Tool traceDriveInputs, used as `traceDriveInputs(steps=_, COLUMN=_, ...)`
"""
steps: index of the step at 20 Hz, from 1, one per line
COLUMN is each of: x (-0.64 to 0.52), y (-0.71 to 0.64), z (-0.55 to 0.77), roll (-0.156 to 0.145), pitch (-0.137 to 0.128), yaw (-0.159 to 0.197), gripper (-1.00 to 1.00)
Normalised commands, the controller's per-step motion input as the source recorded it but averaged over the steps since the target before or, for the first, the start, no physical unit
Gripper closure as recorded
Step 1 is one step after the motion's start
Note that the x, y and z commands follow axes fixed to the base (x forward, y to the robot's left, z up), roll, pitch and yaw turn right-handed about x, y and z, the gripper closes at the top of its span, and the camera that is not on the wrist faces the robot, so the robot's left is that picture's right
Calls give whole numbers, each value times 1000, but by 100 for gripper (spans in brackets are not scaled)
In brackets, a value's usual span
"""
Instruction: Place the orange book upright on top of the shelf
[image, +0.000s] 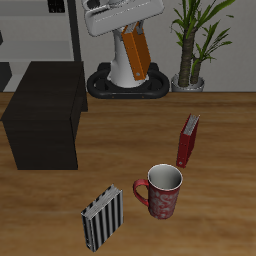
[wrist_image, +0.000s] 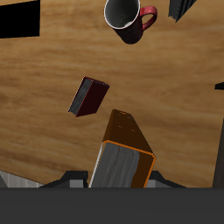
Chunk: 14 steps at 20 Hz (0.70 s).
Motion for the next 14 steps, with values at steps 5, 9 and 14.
traceDriveInputs(steps=5, x=-31, y=-426, z=66, roll=48, pitch=30, yaw=3, gripper=100)
traceDriveInputs(steps=9, x=-14, y=-788, z=68, roll=-83, pitch=-8, yaw=-18, gripper=100)
traceDriveInputs(steps=14, x=-9, y=-689, z=134, roll=-111, pitch=-48, yaw=-20, gripper=100)
